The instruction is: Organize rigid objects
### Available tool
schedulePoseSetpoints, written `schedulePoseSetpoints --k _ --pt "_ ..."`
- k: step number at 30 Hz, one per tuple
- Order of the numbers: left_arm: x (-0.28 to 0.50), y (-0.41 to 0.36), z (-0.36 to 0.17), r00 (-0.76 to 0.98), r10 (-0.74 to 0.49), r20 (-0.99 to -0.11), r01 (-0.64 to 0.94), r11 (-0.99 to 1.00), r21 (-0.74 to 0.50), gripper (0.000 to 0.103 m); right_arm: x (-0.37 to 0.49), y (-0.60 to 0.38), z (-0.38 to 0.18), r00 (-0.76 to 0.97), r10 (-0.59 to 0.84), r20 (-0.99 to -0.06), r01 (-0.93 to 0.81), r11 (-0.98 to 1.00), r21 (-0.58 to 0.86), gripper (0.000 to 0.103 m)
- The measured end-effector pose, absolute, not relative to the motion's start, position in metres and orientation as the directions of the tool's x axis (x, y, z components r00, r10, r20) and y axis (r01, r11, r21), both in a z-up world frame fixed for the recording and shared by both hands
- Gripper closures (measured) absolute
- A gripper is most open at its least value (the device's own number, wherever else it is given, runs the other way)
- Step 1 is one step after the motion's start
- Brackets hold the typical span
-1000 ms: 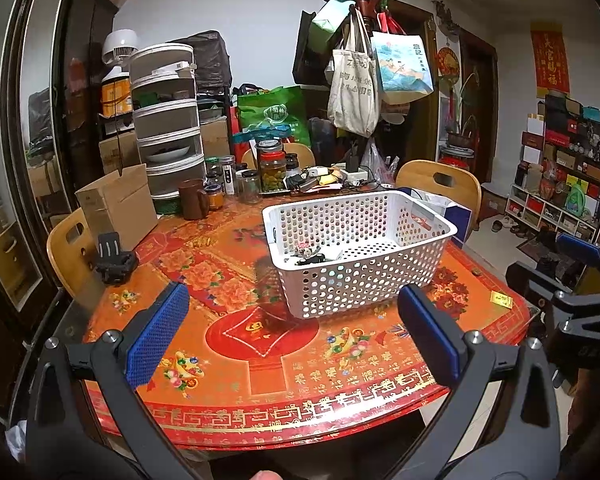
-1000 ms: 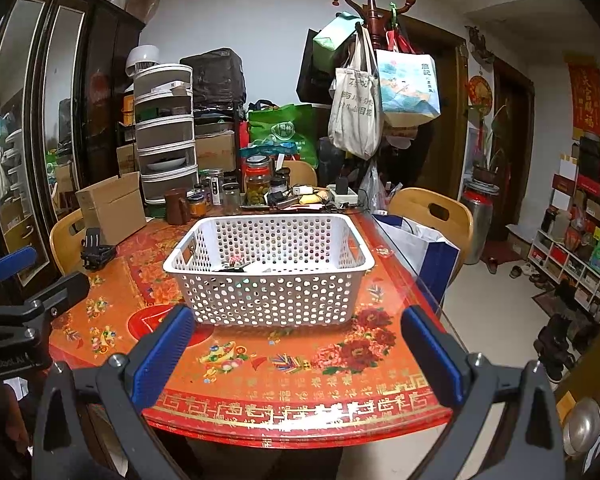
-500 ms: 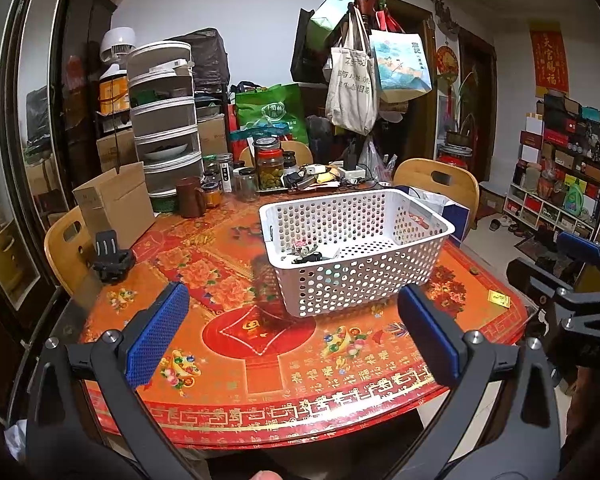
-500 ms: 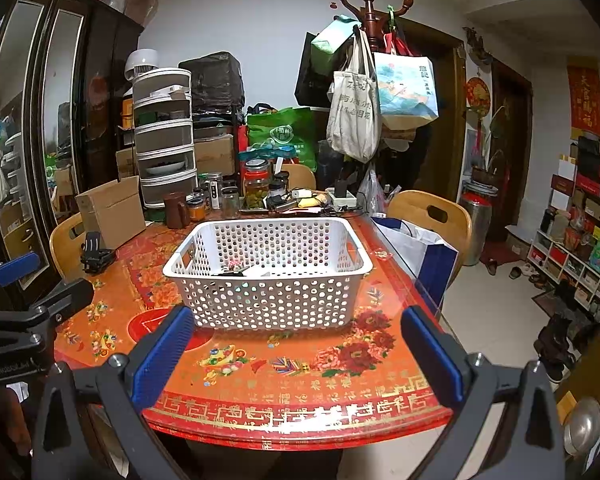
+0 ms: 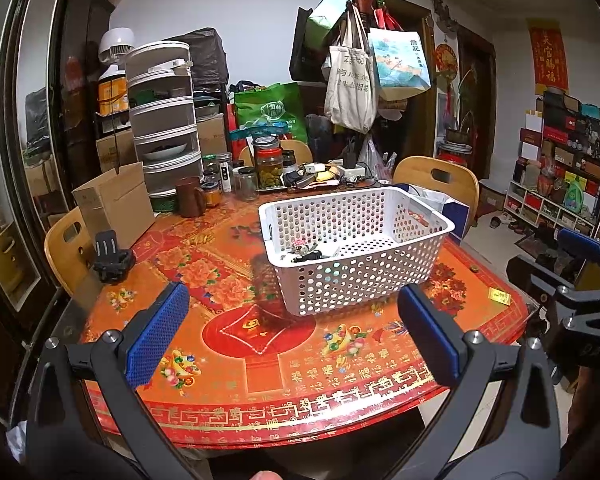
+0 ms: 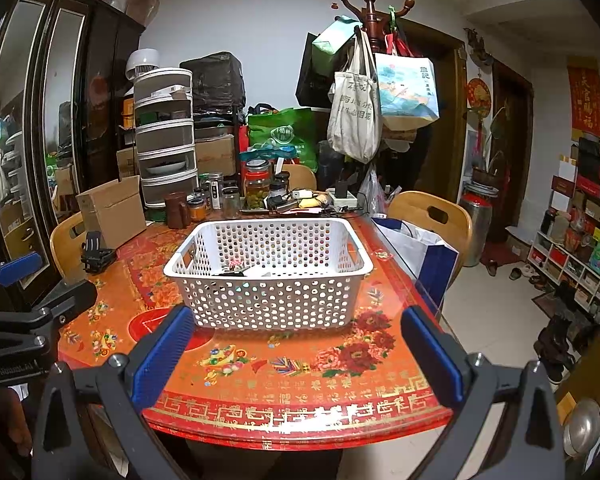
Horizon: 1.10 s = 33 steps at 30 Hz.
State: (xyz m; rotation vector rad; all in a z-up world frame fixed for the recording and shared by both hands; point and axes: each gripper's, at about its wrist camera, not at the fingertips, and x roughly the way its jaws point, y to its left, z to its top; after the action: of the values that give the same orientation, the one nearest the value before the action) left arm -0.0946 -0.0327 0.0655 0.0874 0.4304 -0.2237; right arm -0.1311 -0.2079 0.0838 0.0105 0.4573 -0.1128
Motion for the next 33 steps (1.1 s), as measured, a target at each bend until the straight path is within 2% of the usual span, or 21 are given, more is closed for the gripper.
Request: schedulePoseSetpoints --k 33 --pt "-0.092 -0.021 0.059 0.875 -0.214 -0.434 0.258 0.965 0.044 0.000 -0.130 -0.204 0.083 0.888 -0.106 -0.447 0.106 0.994 -0.025 0.000"
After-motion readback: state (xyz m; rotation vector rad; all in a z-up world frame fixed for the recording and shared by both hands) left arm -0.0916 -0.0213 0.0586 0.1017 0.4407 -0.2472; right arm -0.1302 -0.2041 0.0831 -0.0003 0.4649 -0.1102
